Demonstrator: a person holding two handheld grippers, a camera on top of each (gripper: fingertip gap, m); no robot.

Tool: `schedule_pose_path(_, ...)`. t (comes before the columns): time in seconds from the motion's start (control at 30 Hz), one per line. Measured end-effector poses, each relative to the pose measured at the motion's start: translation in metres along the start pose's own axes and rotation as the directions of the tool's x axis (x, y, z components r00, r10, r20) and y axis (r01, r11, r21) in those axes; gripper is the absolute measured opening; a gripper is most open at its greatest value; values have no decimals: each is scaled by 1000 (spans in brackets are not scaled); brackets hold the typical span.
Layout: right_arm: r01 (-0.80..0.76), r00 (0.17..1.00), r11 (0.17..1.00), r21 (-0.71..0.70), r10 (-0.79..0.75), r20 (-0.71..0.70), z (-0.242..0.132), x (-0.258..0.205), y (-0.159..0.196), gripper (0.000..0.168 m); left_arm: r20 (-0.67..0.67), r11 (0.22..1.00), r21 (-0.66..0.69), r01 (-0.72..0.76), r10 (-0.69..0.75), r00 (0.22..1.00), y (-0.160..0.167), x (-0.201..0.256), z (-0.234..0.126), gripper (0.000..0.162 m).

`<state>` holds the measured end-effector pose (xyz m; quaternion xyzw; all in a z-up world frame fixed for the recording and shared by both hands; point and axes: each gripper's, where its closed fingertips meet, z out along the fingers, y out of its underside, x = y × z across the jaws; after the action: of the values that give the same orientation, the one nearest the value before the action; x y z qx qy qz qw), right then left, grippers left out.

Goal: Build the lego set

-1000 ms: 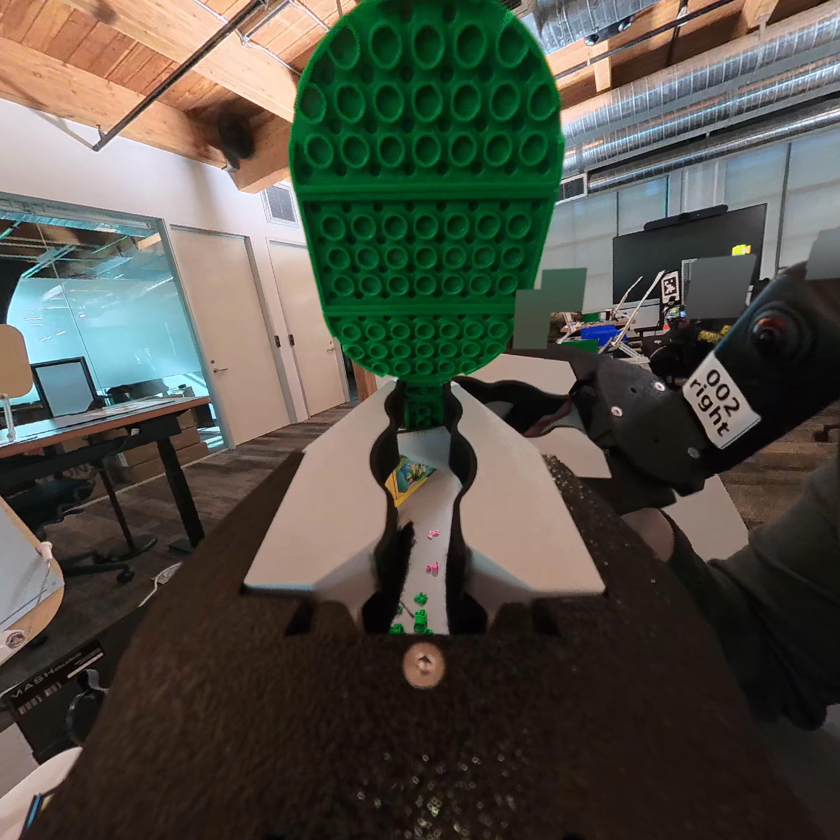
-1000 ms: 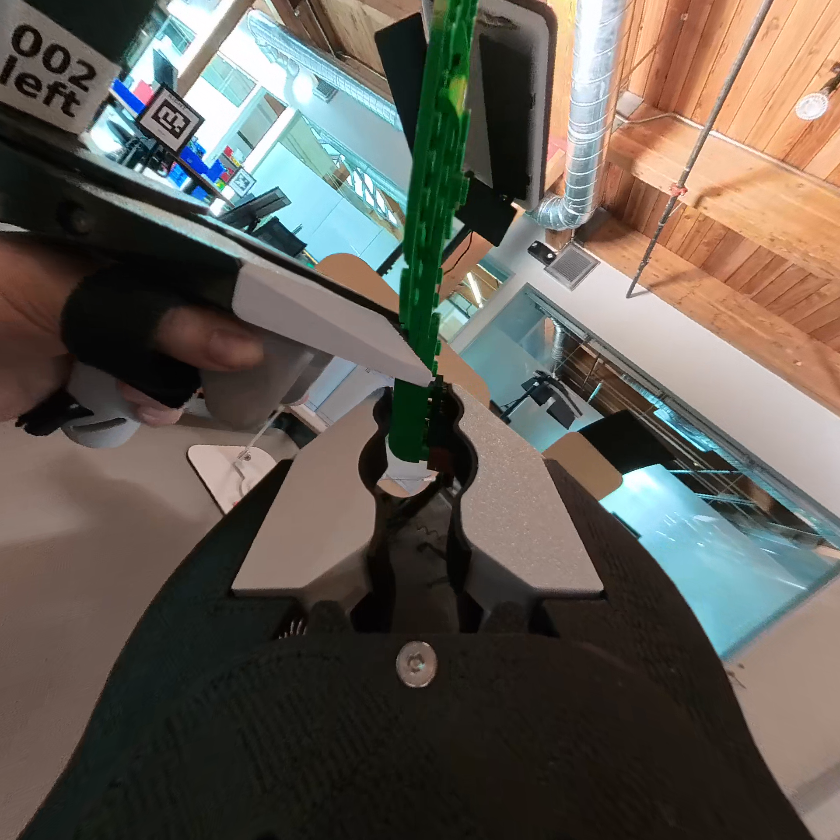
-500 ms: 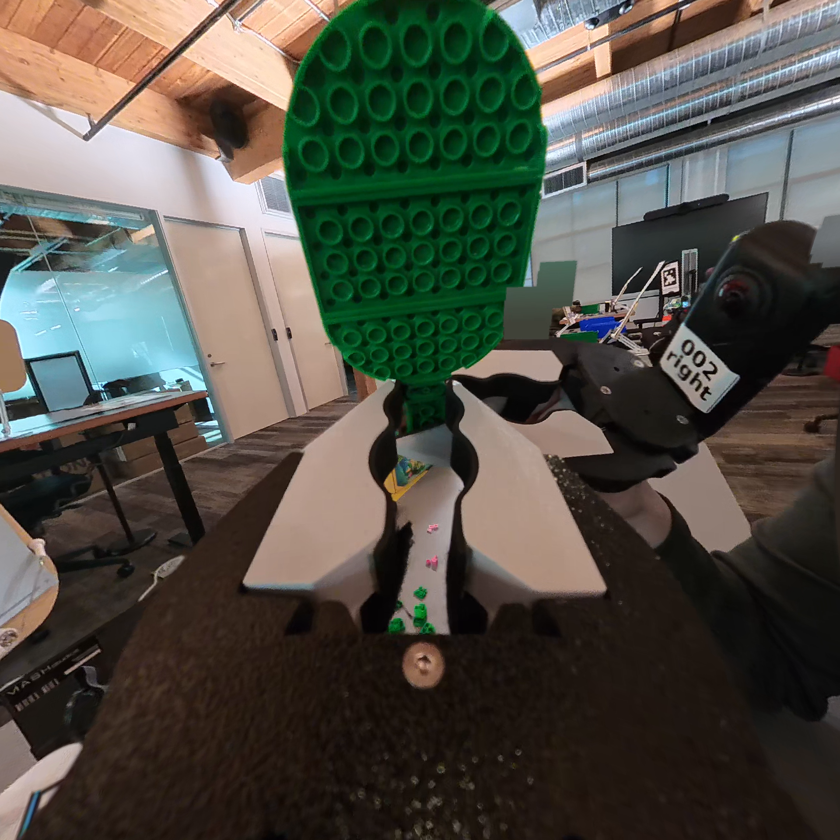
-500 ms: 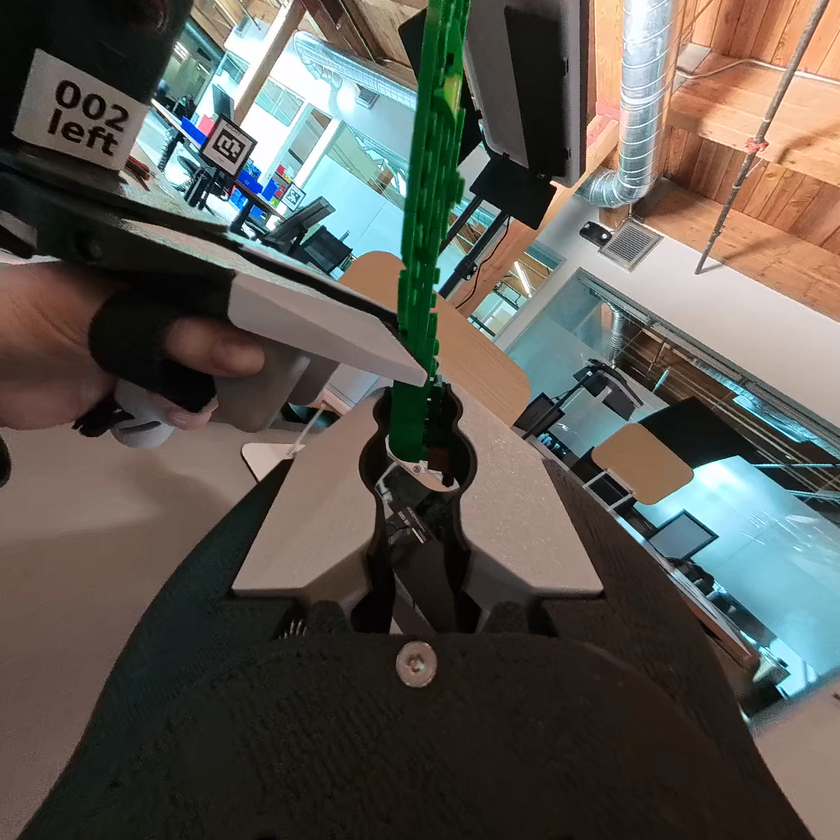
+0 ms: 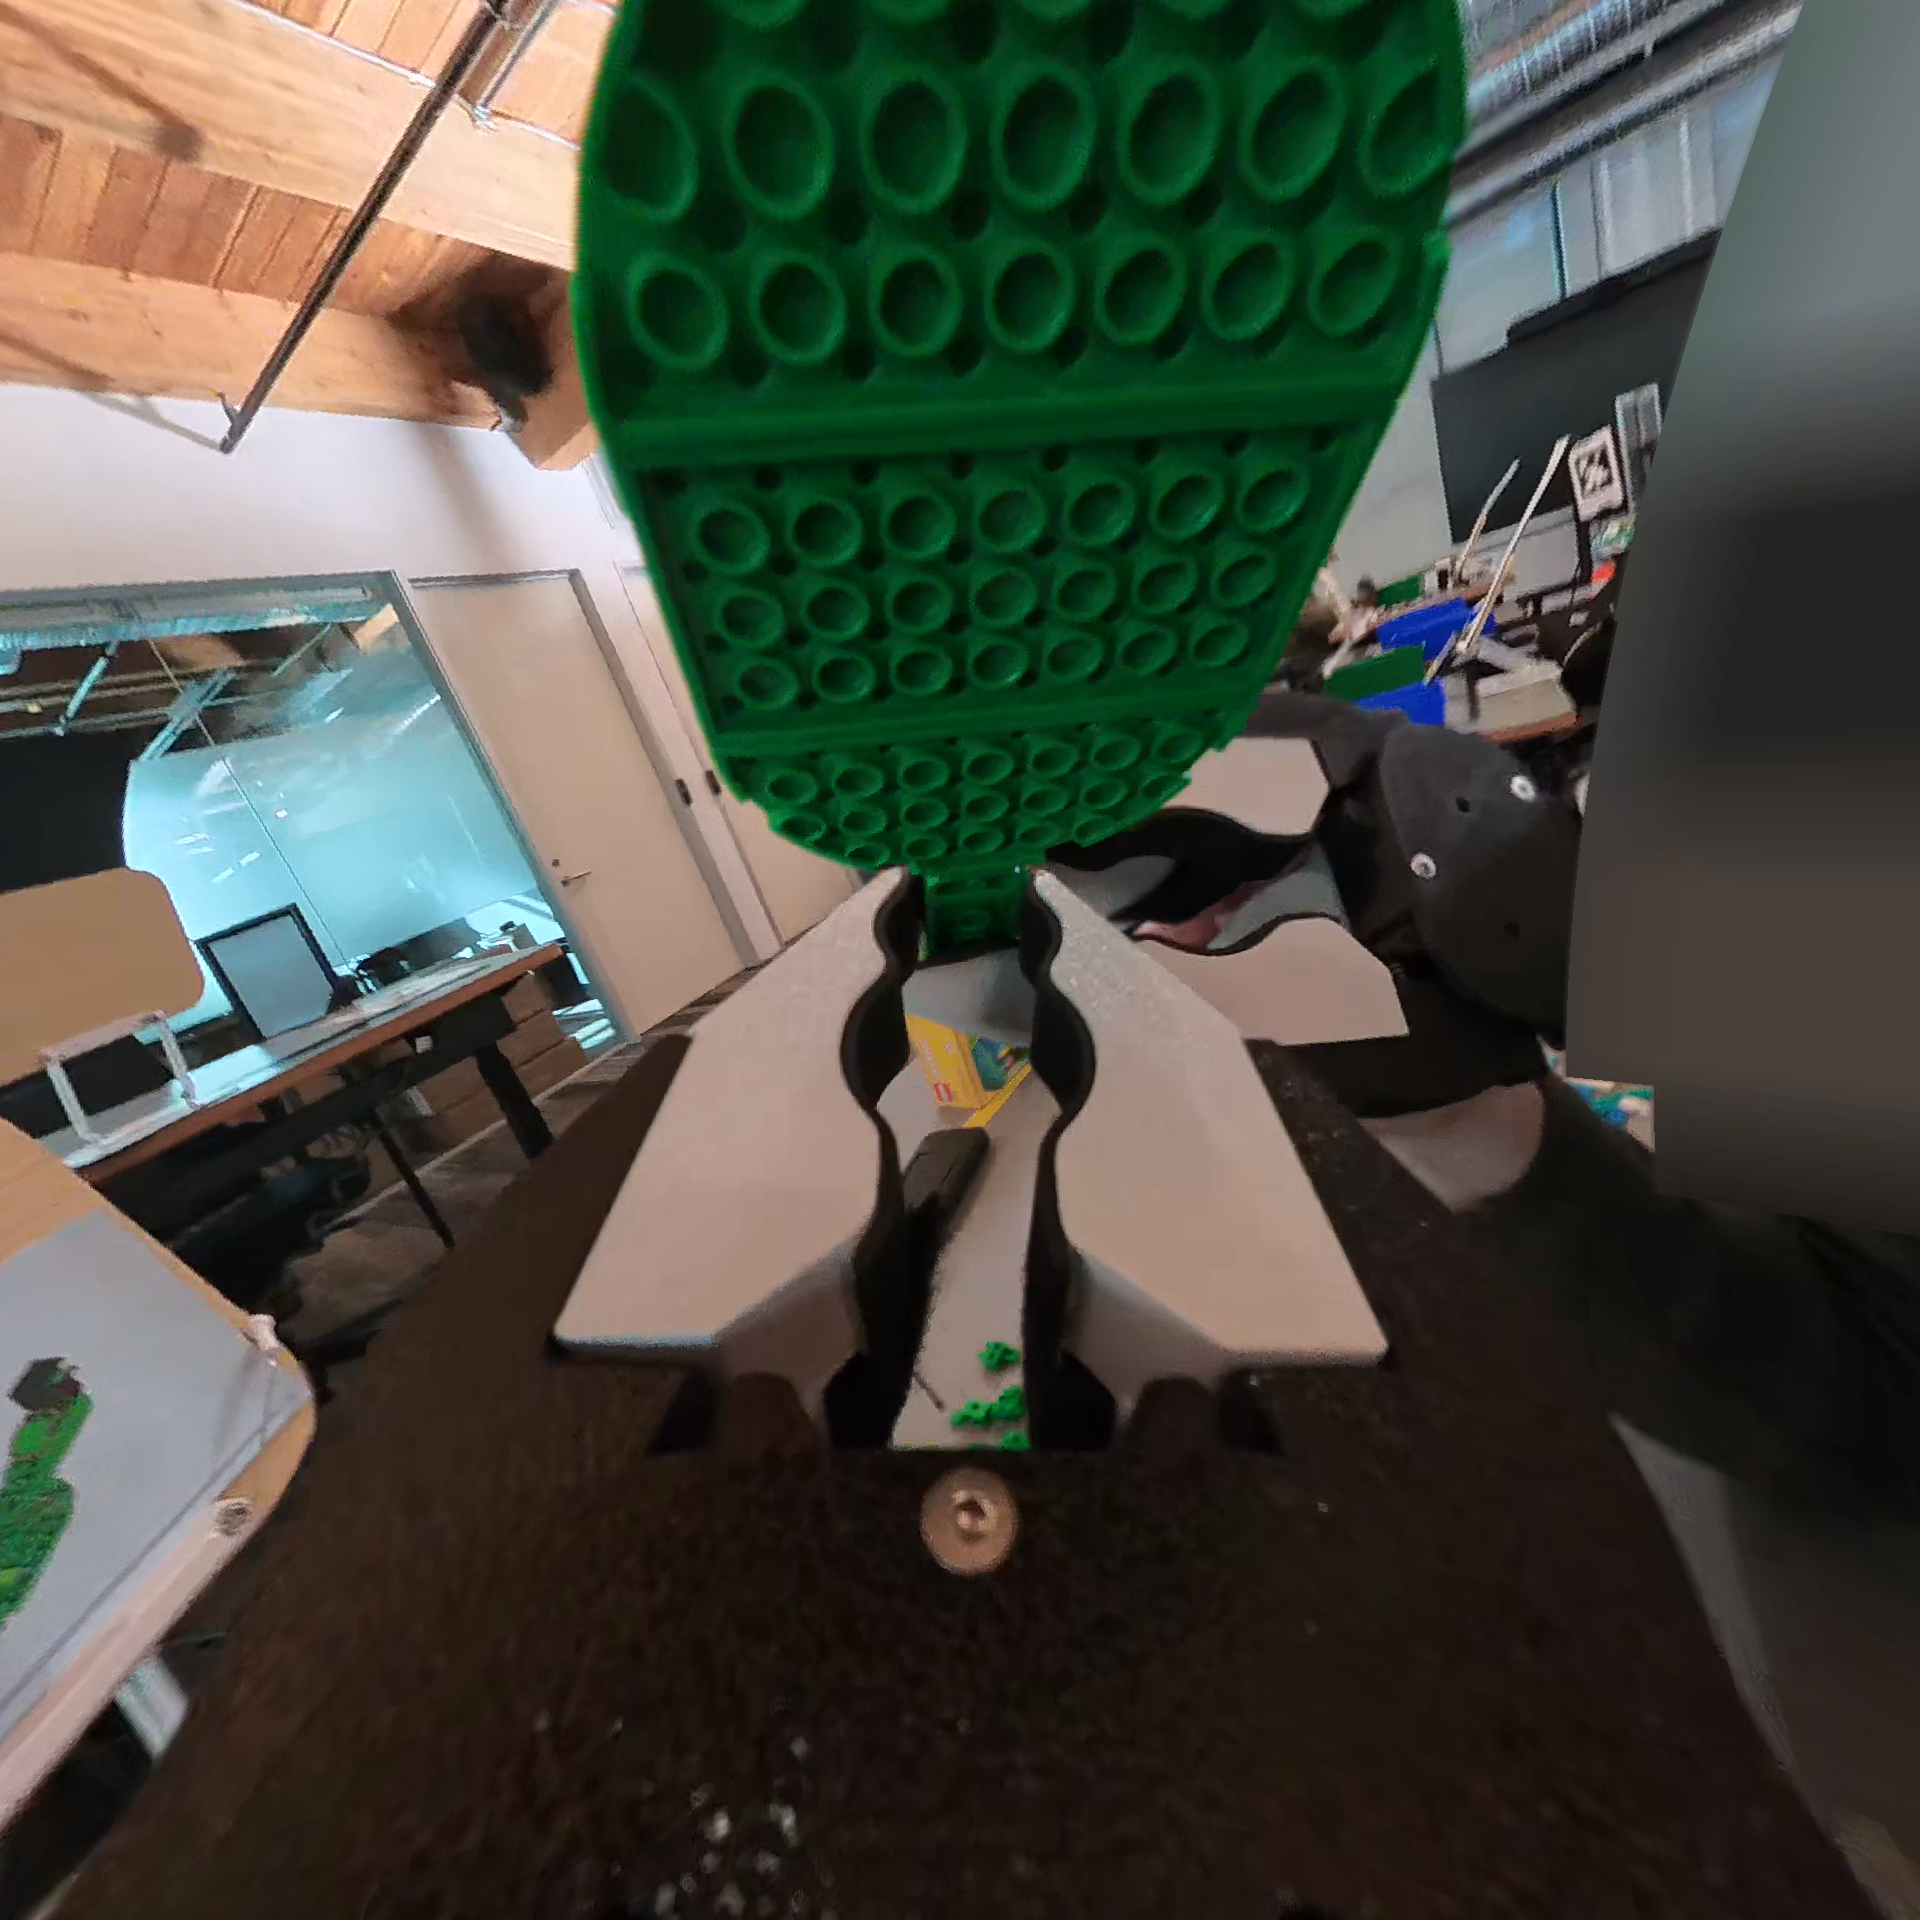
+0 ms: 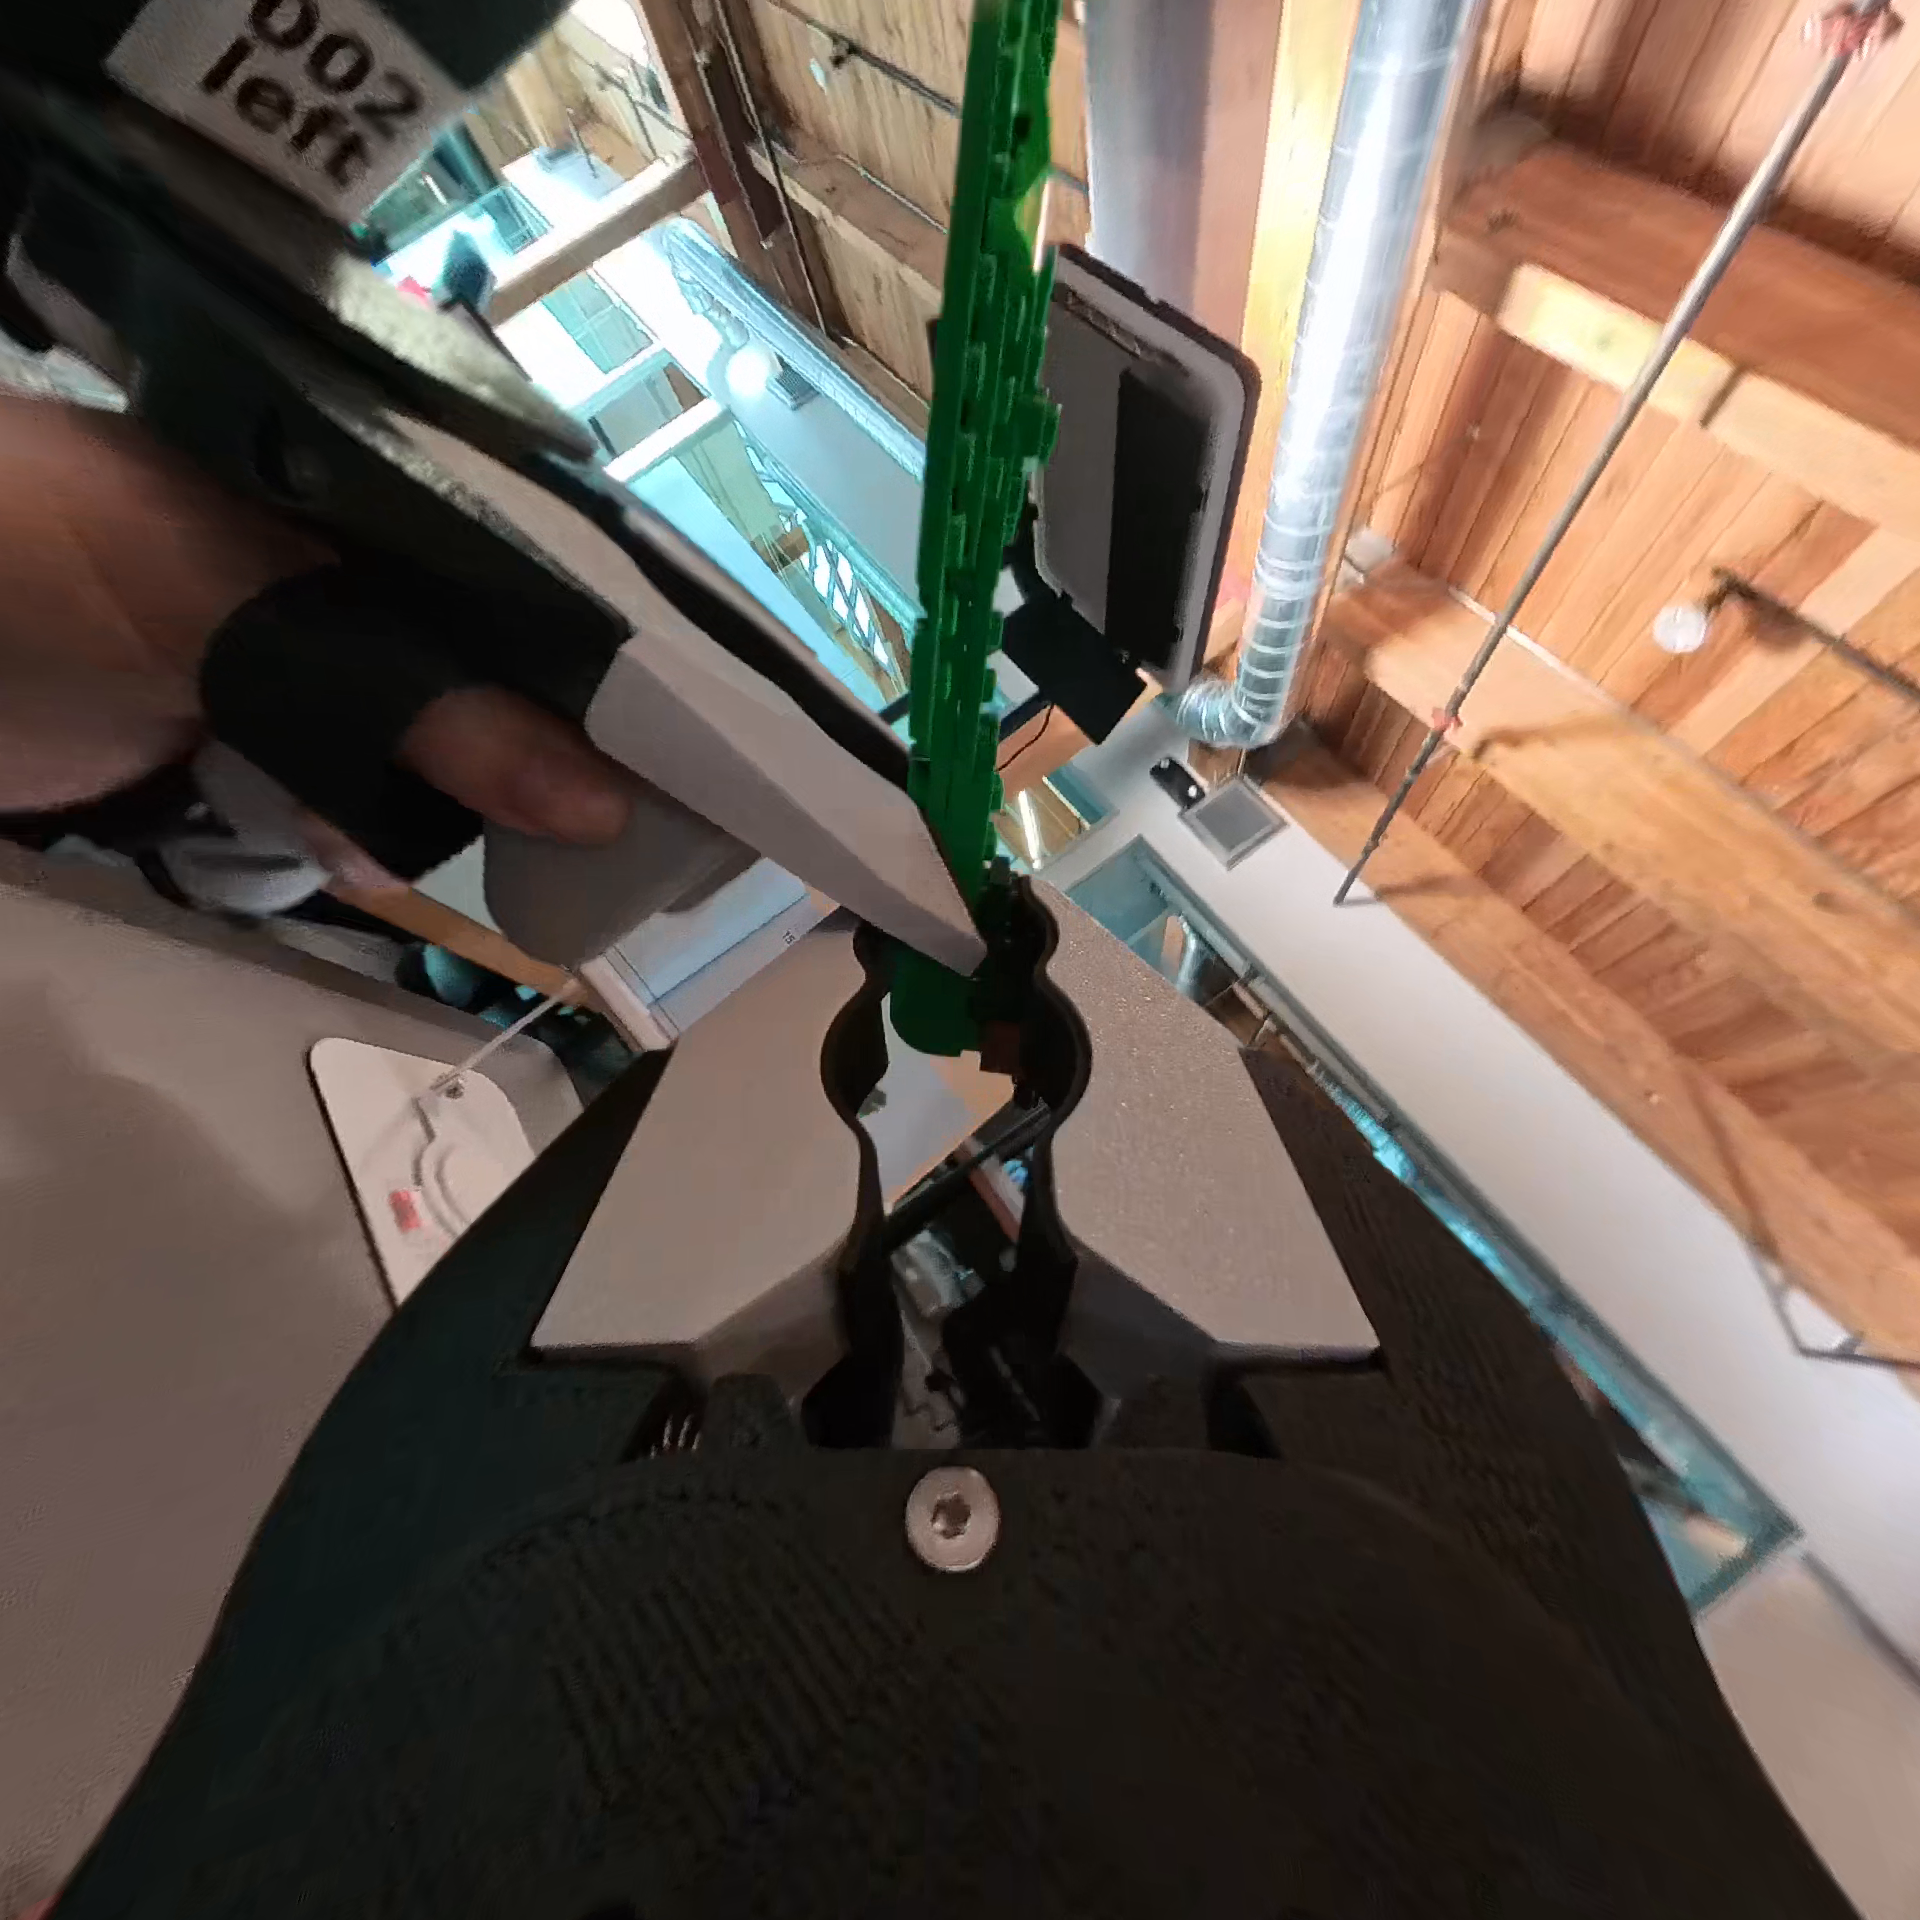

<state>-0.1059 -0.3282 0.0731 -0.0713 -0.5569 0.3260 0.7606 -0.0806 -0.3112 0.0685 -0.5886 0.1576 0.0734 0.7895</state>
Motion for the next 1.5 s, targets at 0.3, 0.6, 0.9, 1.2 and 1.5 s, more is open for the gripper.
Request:
schedule_pose_path(0.3, 86, 996, 995, 55, -85, -19, -4, 1, -3, 20, 31, 984, -35, -174, 175, 984, 0, 4, 1, 16)
schedule_pose_path(0.6, 185, 967, 981, 55, -171, -190, -5, 8, -14, 18, 26, 984, 7, -180, 180, 983, -10, 8, -3, 15)
schedule_pose_path(0.9, 82, 988, 996, 31, -78, -135, 3, 5, -6, 18, 84, 978, -49, -204, 208, 975, -4, -1, -3, 15)
schedule_pose_path(1.2, 68, 989, 998, 9, -66, -130, 1, 9, -1, 18, 120, 978, -61, -198, 204, 972, -4, -1, 3, 15)
schedule_pose_path(1.5, 19, 994, 1000, 7, -18, -109, 3, 12, 5, 18, 136, 994, -20, -106, 108, 985, -3, -6, 8, 14)
